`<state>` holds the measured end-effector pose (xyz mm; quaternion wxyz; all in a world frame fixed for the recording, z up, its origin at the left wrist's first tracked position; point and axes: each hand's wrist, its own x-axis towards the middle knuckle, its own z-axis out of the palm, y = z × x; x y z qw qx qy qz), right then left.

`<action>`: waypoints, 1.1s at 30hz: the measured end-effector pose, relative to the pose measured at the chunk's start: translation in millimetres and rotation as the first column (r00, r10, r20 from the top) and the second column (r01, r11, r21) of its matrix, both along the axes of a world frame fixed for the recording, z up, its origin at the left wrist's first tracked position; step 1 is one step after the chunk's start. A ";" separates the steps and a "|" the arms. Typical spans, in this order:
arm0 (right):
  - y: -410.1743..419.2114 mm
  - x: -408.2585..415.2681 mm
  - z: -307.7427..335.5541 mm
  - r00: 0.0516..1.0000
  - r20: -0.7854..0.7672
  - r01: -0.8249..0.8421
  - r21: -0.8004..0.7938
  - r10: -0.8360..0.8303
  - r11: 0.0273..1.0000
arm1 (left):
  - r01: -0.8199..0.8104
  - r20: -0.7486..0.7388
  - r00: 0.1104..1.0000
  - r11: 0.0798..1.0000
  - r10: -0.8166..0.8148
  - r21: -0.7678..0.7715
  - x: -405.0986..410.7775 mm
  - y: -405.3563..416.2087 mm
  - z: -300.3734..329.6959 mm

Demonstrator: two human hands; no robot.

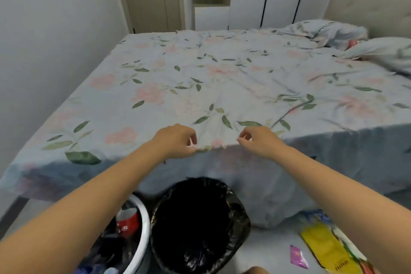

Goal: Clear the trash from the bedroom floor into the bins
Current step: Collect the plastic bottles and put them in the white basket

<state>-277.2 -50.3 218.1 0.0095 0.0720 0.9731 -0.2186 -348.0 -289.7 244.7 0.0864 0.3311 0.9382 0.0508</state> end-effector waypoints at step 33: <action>781.9 555.6 73.8 0.283 -0.199 0.954 0.164 -0.938 0.253 | 0.865 -0.338 0.479 0.502 -0.810 0.024 403.4 1013.6 33.6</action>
